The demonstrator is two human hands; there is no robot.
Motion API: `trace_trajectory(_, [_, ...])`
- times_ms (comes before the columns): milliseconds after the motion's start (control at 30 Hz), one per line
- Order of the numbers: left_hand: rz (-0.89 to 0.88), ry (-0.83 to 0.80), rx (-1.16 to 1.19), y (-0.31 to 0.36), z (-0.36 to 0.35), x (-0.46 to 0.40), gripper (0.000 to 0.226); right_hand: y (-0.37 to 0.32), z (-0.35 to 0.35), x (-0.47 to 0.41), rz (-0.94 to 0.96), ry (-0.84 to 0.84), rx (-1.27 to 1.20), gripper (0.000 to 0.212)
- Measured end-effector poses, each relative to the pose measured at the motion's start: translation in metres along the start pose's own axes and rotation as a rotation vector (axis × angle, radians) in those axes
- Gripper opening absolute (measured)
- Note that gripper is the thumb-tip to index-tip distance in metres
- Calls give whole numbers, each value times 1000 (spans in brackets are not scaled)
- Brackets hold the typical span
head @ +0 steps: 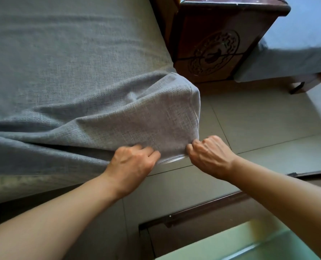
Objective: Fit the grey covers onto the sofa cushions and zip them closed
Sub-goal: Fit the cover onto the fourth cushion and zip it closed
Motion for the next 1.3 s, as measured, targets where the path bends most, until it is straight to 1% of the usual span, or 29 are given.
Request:
trace_trajectory(33, [-36, 1, -8, 2, -2, 2, 18, -2, 2, 1, 11, -49, 38, 21])
trace_trajectory(67, [-76, -1, -19, 5, -6, 4, 20, -6, 0, 1, 76, -102, 69, 14])
trace_trajectory(133, [-137, -11, -37, 12, -13, 10, 23, -19, -7, -1, 98, -327, 109, 6])
trace_trajectory(167, [-150, -13, -42, 14, -16, 13, 24, -25, -5, -5, 68, -396, 106, 7])
trace_trajectory(200, [-151, -14, -49, 15, -17, 15, 24, -29, -3, -8, 34, -367, 78, 11])
trace_trajectory(233, [-146, -16, -60, 14, -16, 18, 23, -33, 5, -11, -3, -406, 87, 8])
trace_trajectory(267, [-139, -21, -73, 13, -14, 22, 22, -36, 6, -13, 4, -455, 110, 4])
trace_trajectory(300, [-124, -24, -85, 11, -11, 30, 21, -37, 0, -9, -1, -441, 141, 17])
trace_trajectory(333, [-101, -22, -93, 8, -6, 38, 20, -38, 4, -7, -1, -399, 95, 26])
trace_trajectory(367, [-71, -13, -107, 4, -1, 47, 20, -41, 16, -6, 20, -398, 74, 31])
trace_trajectory(400, [-37, -5, -122, -1, 5, 57, 21, -46, 25, -6, 30, -301, 38, 32])
trace_trajectory(467, [37, -6, -160, -14, 18, 80, 23, -66, 37, -5, 103, -66, -117, 26])
trace_trajectory(500, [74, -6, -181, -19, 24, 90, 22, -79, 43, -6, 143, -16, -152, 23])
trace_trajectory(533, [110, -8, -198, -24, 29, 99, 20, -95, 47, -10, 188, 84, -184, 21])
trace_trajectory(567, [151, -10, -212, -27, 35, 110, 18, -113, 56, -17, 224, 150, -210, 21])
trace_trajectory(600, [190, -1, -216, -29, 39, 116, 17, -125, 57, -23, 227, 218, -224, 25])
trace_trajectory(633, [232, 5, -221, -31, 42, 125, 16, -140, 59, -30, 210, 247, -229, 30])
trace_trajectory(700, [306, -6, -222, -33, 49, 147, 16, -170, 58, -42, 176, 229, -229, 43])
trace_trajectory(800, [366, -8, -156, -34, 51, 168, 13, -195, 56, -57, 114, 175, -220, 60])
trace_trajectory(867, [391, 4, -111, -31, 49, 175, 12, -207, 54, -65, 85, 131, -211, 66])
trace_trajectory(933, [401, 36, -106, -29, 47, 177, 17, -216, 52, -70, 46, 118, -217, 64])
trace_trajectory(1000, [422, 70, -119, -30, 48, 177, 13, -221, 45, -70, 17, 180, -212, 57])
trace_trajectory(1033, [453, 86, -134, -33, 49, 180, 15, -224, 43, -69, -5, 203, -213, 56])
trace_trajectory(1067, [500, 103, -147, -37, 49, 185, 21, -227, 43, -68, -36, 223, -214, 56])
trace_trajectory(1167, [703, 82, -156, -45, 46, 205, 55, -253, 41, -65, -199, 269, -231, 54])
trace_trajectory(1200, [787, 78, -158, -42, 46, 209, 59, -264, 40, -64, -264, 265, -256, 54])
trace_trajectory(1267, [921, 114, -125, -31, 45, 208, 50, -277, 37, -65, -349, 293, -303, 53])
trace_trajectory(1300, [926, 124, -97, -22, 43, 205, 44, -277, 34, -66, -362, 324, -309, 52])
Point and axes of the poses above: each hand's wrist, its own x-axis away from the middle knuckle, its own z-axis out of the back of the hand, y = z × x, the point moved 1 cm from there along -x, towards the middle knuckle, and after that the axes turned 15 degrees about -z, right-handed, at the moved point
